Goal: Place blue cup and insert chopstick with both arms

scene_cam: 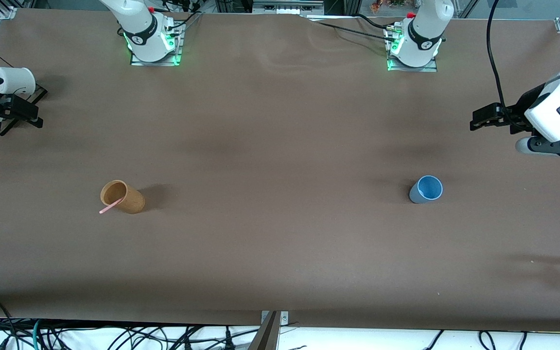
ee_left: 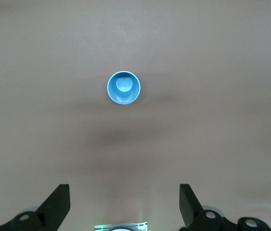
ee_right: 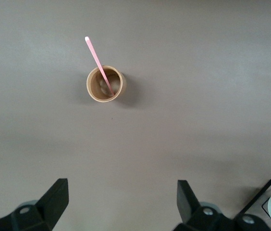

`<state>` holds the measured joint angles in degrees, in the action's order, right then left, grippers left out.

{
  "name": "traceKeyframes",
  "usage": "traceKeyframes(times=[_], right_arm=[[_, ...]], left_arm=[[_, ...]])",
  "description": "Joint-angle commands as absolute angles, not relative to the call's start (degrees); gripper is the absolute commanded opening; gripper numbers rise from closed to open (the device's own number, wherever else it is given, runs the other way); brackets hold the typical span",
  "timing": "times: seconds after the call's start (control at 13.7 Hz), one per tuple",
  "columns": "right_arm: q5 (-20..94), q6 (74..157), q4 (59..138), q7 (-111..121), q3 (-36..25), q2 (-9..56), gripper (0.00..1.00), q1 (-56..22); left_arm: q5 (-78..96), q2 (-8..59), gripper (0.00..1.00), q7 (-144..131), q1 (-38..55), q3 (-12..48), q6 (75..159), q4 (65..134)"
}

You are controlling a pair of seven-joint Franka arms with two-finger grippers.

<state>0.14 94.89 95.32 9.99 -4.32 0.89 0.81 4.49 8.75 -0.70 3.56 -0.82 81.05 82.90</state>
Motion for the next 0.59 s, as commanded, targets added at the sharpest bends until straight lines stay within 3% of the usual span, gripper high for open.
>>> traceKeyframes(times=[0.0, 0.51], right_arm=[[1.1, 94.8, 96.0, 11.1, -4.2, -0.1, 1.00, 1.1], [1.1, 94.8, 95.6, 11.2, -4.1, 0.2, 1.00, 1.1]], left_arm=[[4.9, 9.4, 1.00, 0.4, 3.5, -0.8, 80.5, 81.4], [4.9, 9.4, 1.00, 0.4, 3.5, -0.8, 80.5, 81.4]])
